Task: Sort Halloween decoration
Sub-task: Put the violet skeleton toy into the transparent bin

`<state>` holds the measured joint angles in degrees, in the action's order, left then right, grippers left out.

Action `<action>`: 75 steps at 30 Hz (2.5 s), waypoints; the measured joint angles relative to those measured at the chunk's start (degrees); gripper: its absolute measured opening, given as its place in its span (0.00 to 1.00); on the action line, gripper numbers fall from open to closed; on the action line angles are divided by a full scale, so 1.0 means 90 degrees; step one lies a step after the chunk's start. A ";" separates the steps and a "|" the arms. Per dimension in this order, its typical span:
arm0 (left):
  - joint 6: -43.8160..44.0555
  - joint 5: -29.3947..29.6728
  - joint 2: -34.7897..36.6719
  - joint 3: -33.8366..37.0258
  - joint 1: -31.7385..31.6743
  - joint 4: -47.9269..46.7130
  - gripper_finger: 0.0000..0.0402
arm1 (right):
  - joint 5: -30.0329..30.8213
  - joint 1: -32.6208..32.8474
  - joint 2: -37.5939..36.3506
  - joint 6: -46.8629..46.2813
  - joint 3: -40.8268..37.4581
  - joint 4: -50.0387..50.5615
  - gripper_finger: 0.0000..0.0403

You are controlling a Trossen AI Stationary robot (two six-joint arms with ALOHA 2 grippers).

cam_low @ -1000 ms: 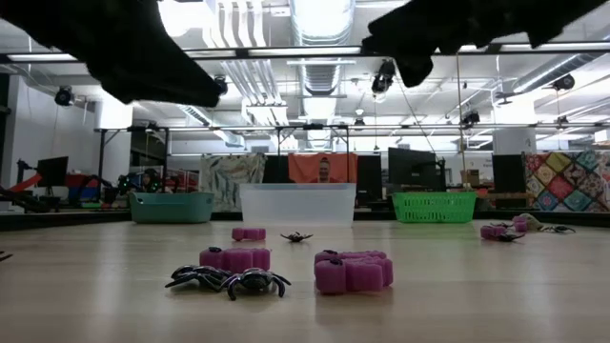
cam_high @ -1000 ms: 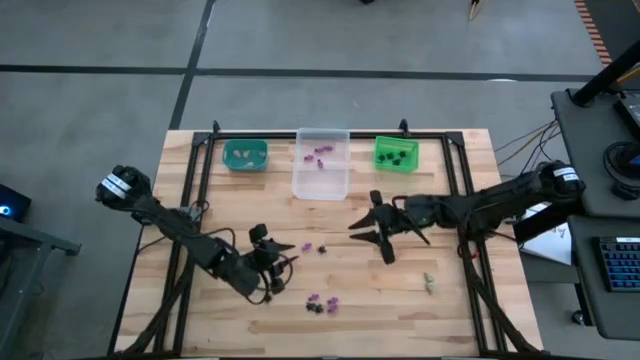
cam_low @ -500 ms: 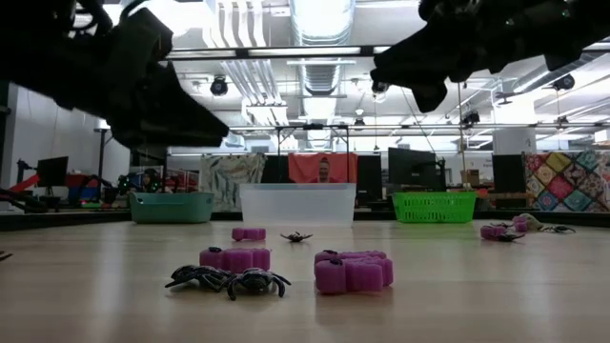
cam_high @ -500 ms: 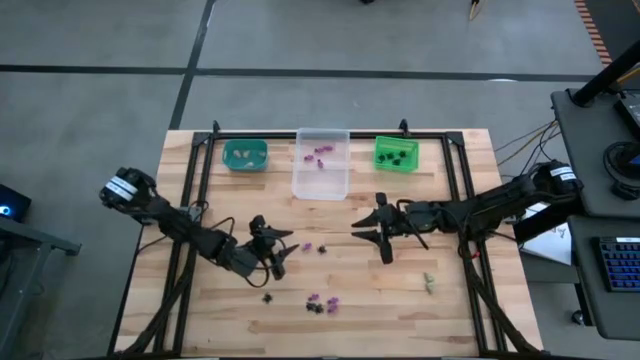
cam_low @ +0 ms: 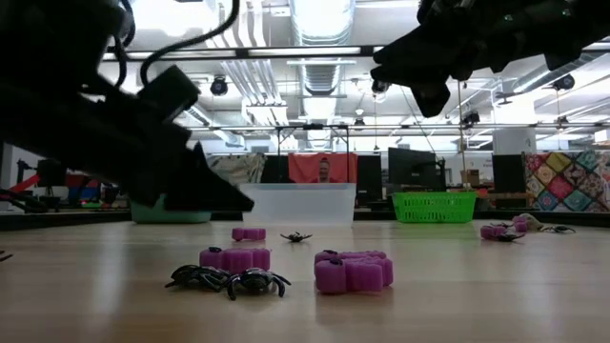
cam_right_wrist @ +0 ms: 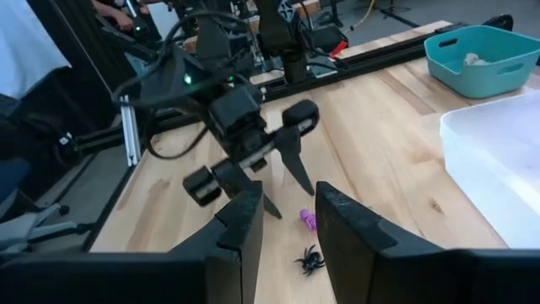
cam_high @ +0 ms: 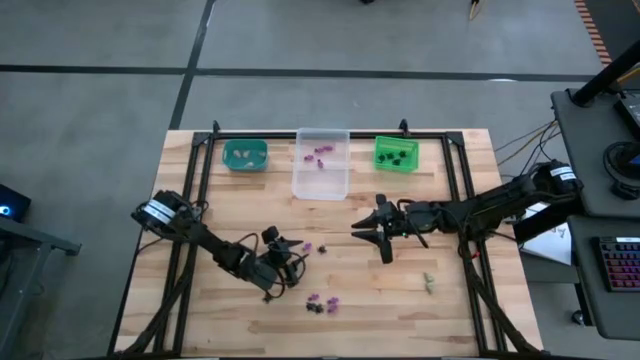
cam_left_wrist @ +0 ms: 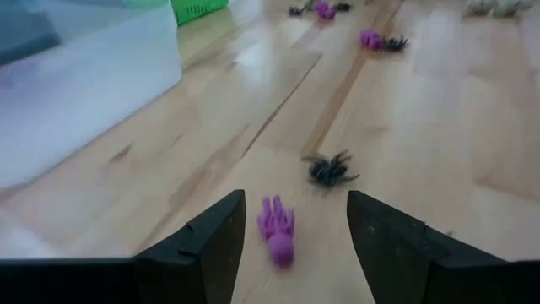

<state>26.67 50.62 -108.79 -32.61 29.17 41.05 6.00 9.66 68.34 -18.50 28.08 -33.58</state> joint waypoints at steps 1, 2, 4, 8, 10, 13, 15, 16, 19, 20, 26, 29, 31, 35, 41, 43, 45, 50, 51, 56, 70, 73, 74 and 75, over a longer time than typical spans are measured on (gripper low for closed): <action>0.0070 0.0001 -0.0043 0.0007 0.0000 -0.0007 0.48 | 0.0000 0.0018 0.0000 0.0002 0.0026 0.0007 0.24; 0.0133 0.0006 -0.0077 0.0014 -0.0004 -0.0006 0.48 | 0.0000 0.0027 0.0000 0.0016 0.0060 0.0010 0.24; 0.0195 0.0097 -0.0150 0.0030 -0.0005 0.0001 0.48 | -0.0005 0.0075 0.0000 0.0070 0.0112 0.0019 0.24; 0.0257 0.0110 -0.0278 0.0040 -0.0048 0.0008 0.48 | -0.0004 0.0187 0.0000 0.0219 0.0209 0.0031 0.24; 0.0261 0.0107 -0.0393 0.0040 -0.0078 0.0096 0.48 | -0.0007 0.0228 0.0000 0.0234 0.0235 0.0028 0.24; 0.0232 0.0101 -0.0622 0.0019 -0.0095 0.0390 0.48 | -0.0020 0.0249 0.0000 0.0291 0.0256 0.0029 0.24; 0.0211 0.0136 -0.0745 -0.0057 -0.0092 0.0428 0.48 | -0.0020 0.0249 0.0000 0.0291 0.0256 0.0032 0.24; 0.0198 0.0152 -0.0783 -0.0098 -0.0095 0.0421 0.48 | -0.0019 0.0247 0.0000 0.0286 0.0256 0.0034 0.24; 0.0089 0.0167 -0.0839 -0.0189 -0.0097 0.0414 0.44 | -0.0017 0.0249 0.0000 0.0284 0.0256 0.0034 0.24; 0.0084 0.0156 -0.0840 -0.0209 -0.0097 0.0377 0.42 | -0.0017 0.0249 0.0000 0.0281 0.0256 0.0031 0.24; 0.0093 0.0045 -0.0840 -0.0225 -0.0095 0.0348 0.22 | -0.0014 0.0249 0.0000 0.0269 0.0256 0.0033 0.24; 0.0093 0.0046 -0.0840 -0.0227 -0.0092 0.0330 0.12 | -0.0015 0.0249 0.0000 0.0269 0.0256 0.0034 0.24; 0.0093 0.0068 -0.0839 -0.0223 -0.0092 0.0324 0.06 | -0.0015 0.0249 0.0000 0.0269 0.0256 0.0034 0.24; 0.0086 0.0074 -0.0778 -0.0216 -0.0095 0.0265 0.02 | -0.0015 0.0249 0.0000 0.0269 0.0256 0.0034 0.24; 0.0063 0.0083 -0.0167 -0.0188 -0.0062 -0.0101 0.02 | -0.0015 0.0247 0.0000 -0.0195 0.0256 0.0087 0.24; 0.0047 0.0027 0.0158 -0.0188 -0.0056 -0.0404 0.02 | -0.0015 0.0247 0.0000 -0.0402 0.0303 0.0369 0.24; -0.0083 -0.0067 0.0495 -0.0200 -0.0056 -0.0628 0.02 | -0.0012 0.0247 0.0000 -0.0621 0.0422 0.0788 0.24; -0.0610 -0.0074 0.1399 -0.0264 -0.0163 -0.0950 0.02 | 0.0095 0.0233 -0.0002 -0.1237 0.0830 0.2230 0.24; -0.0708 -0.0072 0.1581 -0.0264 -0.0228 -0.1054 0.02 | 0.0179 0.0230 -0.0002 -0.1309 0.0920 0.2520 0.24; -0.1259 -0.0267 0.2328 -0.0415 -0.0820 -0.1593 0.02 | 0.0650 0.0224 -0.0002 -0.1377 0.1412 0.4216 0.24; -0.3380 -0.3547 0.1996 -0.2270 -0.4718 -0.4749 0.02 | 0.1400 -0.0119 -0.0002 0.0283 0.1543 0.4965 0.24; -0.3409 -0.4082 0.1716 -0.2539 -0.5233 -0.4962 0.02 | 0.1504 -0.0203 -0.0002 0.0222 0.1529 0.4964 0.24; -0.3404 -0.4101 0.1623 -0.2612 -0.5360 -0.5036 0.02 | 0.1510 -0.0214 -0.0002 0.0206 0.1529 0.4957 0.24; -0.3383 -0.4103 0.1524 -0.2661 -0.5469 -0.5079 0.02 | 0.1506 -0.0213 -0.0002 0.0176 0.1529 0.4956 0.24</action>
<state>-3.78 13.70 -95.08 -56.56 -20.05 -4.66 19.55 7.75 68.31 -16.92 41.85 11.02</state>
